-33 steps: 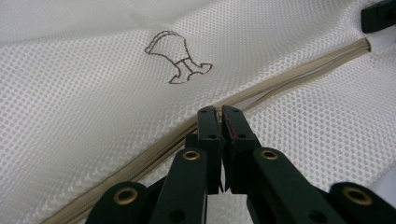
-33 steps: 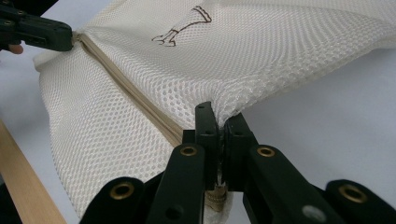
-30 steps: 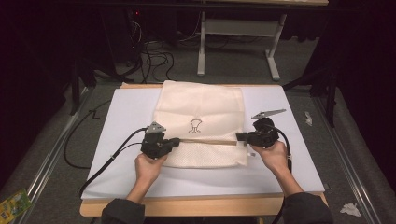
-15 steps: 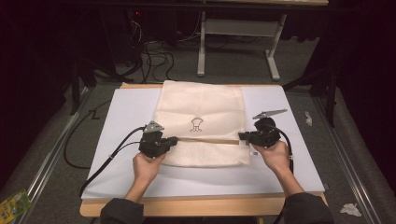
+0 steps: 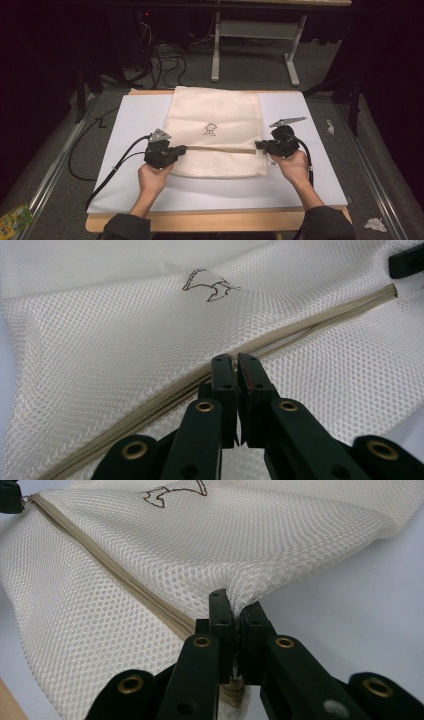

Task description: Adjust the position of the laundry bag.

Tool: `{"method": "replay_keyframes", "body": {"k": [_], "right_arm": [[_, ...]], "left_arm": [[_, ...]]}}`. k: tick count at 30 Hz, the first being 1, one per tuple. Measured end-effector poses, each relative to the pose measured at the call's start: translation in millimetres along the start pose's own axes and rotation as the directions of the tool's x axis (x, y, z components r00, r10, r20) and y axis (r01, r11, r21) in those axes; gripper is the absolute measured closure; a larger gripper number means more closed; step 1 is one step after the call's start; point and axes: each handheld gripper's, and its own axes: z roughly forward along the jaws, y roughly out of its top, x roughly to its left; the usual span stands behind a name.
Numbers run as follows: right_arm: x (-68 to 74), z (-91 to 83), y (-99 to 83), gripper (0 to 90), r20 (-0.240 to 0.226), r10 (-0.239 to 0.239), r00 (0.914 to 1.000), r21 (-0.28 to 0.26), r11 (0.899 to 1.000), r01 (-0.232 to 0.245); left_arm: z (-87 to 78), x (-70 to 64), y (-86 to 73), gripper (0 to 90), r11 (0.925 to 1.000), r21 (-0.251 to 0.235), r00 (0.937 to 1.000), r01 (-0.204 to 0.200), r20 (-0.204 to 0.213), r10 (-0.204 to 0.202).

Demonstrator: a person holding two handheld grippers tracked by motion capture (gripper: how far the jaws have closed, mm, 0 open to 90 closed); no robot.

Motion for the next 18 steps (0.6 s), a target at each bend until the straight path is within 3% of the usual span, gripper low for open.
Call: {"method": "replay_keyframes", "body": {"k": [13, 17, 18], "right_arm": [[1.5, 0.7, 3.0, 88.6, 0.013, -0.009, 0.9999, 0.005, 1.000, 0.009], [2.6, 2.0, 3.8, 88.6, 0.009, -0.009, 0.9999, 0.005, 1.000, 0.009], [3.2, 2.5, 4.1, 88.6, 0.023, -0.019, 0.9996, 0.009, 1.000, 0.018]], "left_arm": [[-3.0, 1.9, 0.8, 87.4, 0.9999, -0.014, 1.0000, 0.004, -0.001, -0.004], [-3.3, 3.5, 0.1, 87.4, 0.9998, -0.020, 0.9999, 0.009, -0.009, -0.010], [-4.7, 4.3, -0.7, 87.4, 0.9998, -0.019, 0.9996, 0.000, -0.029, 0.000]]}}
